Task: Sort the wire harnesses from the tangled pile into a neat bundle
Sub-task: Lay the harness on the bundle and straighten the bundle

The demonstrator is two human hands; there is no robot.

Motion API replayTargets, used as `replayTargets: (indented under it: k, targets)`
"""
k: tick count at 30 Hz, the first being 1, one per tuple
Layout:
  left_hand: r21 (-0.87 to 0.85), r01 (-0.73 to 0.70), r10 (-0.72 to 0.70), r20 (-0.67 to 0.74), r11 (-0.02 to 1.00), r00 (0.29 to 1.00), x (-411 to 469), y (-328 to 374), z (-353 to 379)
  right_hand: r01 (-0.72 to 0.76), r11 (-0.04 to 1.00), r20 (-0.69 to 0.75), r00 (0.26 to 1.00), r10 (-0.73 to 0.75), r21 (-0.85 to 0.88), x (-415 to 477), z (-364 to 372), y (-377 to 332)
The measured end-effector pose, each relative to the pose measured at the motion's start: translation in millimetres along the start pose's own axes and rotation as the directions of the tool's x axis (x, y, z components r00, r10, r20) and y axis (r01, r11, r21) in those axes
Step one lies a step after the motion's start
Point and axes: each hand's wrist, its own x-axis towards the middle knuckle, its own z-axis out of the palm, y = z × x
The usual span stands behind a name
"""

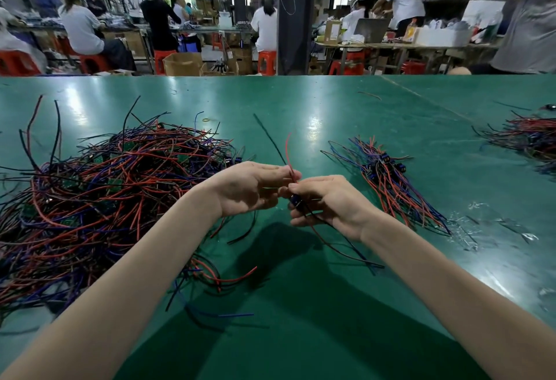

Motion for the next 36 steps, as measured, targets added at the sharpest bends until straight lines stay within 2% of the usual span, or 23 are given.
replayTargets:
  k: [3,7,21,25,31,36]
  targets:
    - [0.036,-0.058,0.059,-0.024,0.998,0.998,-1.3,-0.9,5.0,-0.014,1.000,0.025,1.000,0.014,0.008,-1.3,3.2,0.8]
    - [-0.010,-0.116,0.115,-0.080,0.993,0.990,0.7,-2.8,6.7,-0.001,1.000,0.014,1.000,0.001,0.015,-2.6,4.4,0.7]
    - [0.117,-0.109,0.126,-0.151,0.987,0.980,-2.7,-0.8,12.8,0.054,0.998,-0.035,0.998,-0.055,-0.014,-2.1,9.2,8.6]
    - [0.079,-0.161,0.174,-0.204,0.984,0.963,-3.8,1.2,13.0,0.058,0.998,-0.047,0.997,-0.058,-0.003,-2.4,9.1,7.0]
    - [-0.025,-0.302,0.271,-0.373,0.953,0.887,-8.5,12.2,-4.7,0.076,0.997,0.016,0.997,-0.076,-0.026,-6.9,13.3,6.7]
    - [-0.065,-0.323,0.287,-0.320,0.944,0.903,-9.2,15.5,-6.1,0.086,0.995,0.038,0.996,-0.084,-0.042,-8.3,12.6,4.7]
